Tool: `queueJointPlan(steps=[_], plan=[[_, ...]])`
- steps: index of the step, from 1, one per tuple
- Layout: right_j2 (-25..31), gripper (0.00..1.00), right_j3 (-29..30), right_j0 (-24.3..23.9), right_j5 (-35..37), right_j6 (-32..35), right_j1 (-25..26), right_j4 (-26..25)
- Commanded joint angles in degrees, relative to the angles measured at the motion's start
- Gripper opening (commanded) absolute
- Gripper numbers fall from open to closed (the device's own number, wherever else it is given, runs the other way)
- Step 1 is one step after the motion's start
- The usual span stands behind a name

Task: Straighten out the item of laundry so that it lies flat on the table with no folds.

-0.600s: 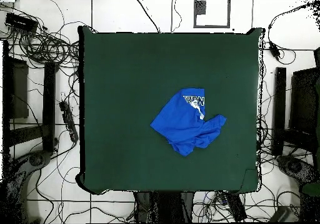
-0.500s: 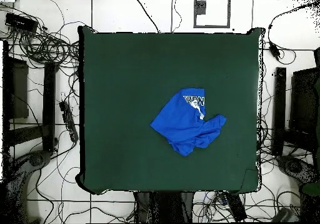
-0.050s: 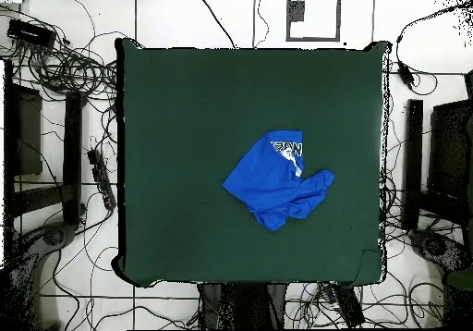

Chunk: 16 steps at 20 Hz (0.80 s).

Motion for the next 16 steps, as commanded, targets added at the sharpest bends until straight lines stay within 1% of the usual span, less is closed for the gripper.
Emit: queueJointPlan(steps=[1,3,4,7,11,13,14,15,16], plan=[[11.6,1.00,-3.3,-1.1,12.3,-15.8,-0.7,-5.9],[14.1,1.00,-3.5,-2.7,16.3,-18.2,-1.9,-5.4],[14.6,1.00,-3.3,-2.8,17.6,-18.5,-2.1,-5.6],[18.9,1.00,-2.7,-5.9,24.0,-23.5,-4.0,-3.4],[22.1,1.00,-1.3,-8.0,27.3,-25.3,-5.0,-3.3],[22.7,1.00,6.7,-10.0,21.8,-23.4,-7.3,-6.8],[22.4,1.00,9.5,-10.4,19.6,-20.9,-7.0,-9.1],[23.8,1.00,10.3,-11.8,20.4,-22.5,-7.9,-8.2],[26.2,1.00,12.2,-14.3,22.0,-26.4,-9.3,-5.4]])
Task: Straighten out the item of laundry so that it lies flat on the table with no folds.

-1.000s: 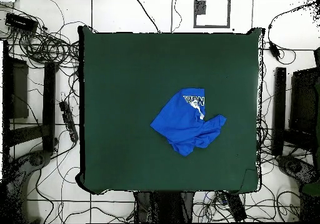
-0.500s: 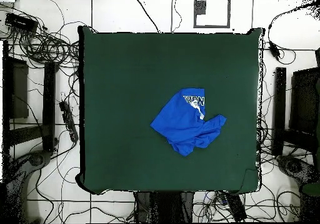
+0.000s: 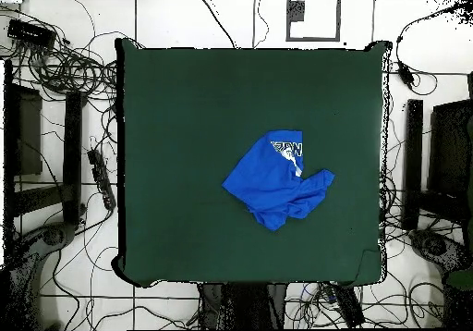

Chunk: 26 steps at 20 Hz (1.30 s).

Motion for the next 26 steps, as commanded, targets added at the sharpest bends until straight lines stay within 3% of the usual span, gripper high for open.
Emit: queueJointPlan(steps=[1,3,6,8,11,15,17,21,26], plan=[[14.8,1.00,18.3,-7.6,8.3,-29.7,-1.4,2.2],[17.7,1.00,21.1,-11.1,11.4,-35.3,-2.7,7.3],[21.1,1.00,26.1,-16.8,21.4,-47.7,-3.1,18.7],[22.2,1.00,27.4,-18.6,27.4,-52.2,-2.7,21.9],[22.8,1.00,26.4,-19.7,36.0,-56.4,-1.6,22.4],[23.2,1.00,24.4,-20.2,42.4,-59.5,-0.3,22.1],[23.3,1.00,23.9,-20.4,43.6,-60.1,0.0,22.2],[24.8,1.00,23.1,-21.6,49.2,-67.6,0.9,23.5],[26.1,1.00,21.2,-22.5,54.8,-69.5,1.6,23.0]])
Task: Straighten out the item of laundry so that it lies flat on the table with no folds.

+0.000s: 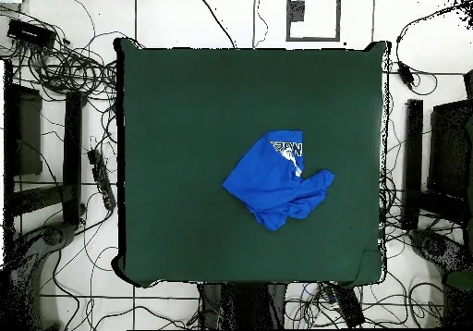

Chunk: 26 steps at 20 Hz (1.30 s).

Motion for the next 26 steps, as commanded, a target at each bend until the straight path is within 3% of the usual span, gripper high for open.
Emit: queueJointPlan(steps=[1,5,10,20,26], plan=[[7.7,1.00,12.0,-1.1,12.0,-16.3,6.3,1.5],[9.1,1.00,11.1,-2.3,13.5,-18.1,6.5,1.5],[10.7,1.00,14.4,-4.2,10.3,-20.4,6.1,3.4],[13.2,1.00,31.9,-9.6,-11.4,-22.7,6.1,10.3],[17.0,1.00,38.3,-13.4,-16.4,-26.8,7.1,14.4]])
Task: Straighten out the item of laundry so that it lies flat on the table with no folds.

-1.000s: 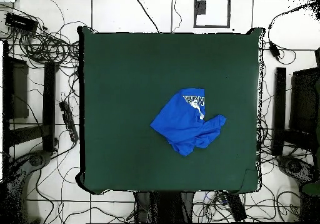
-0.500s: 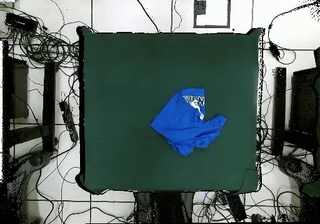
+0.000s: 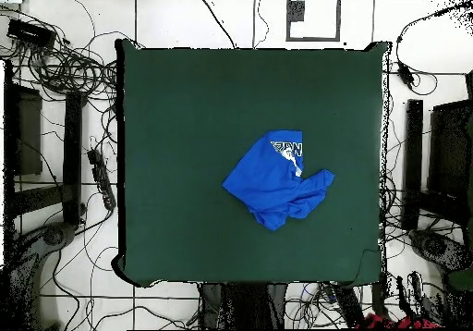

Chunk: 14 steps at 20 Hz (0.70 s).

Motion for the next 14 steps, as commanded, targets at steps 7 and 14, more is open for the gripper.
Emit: queueJointPlan(steps=[7,14], plan=[[11.8,1.00,34.3,-10.6,-7.7,-40.8,8.2,10.2],[14.1,1.00,35.7,-12.6,-6.9,-35.3,9.5,7.7]])
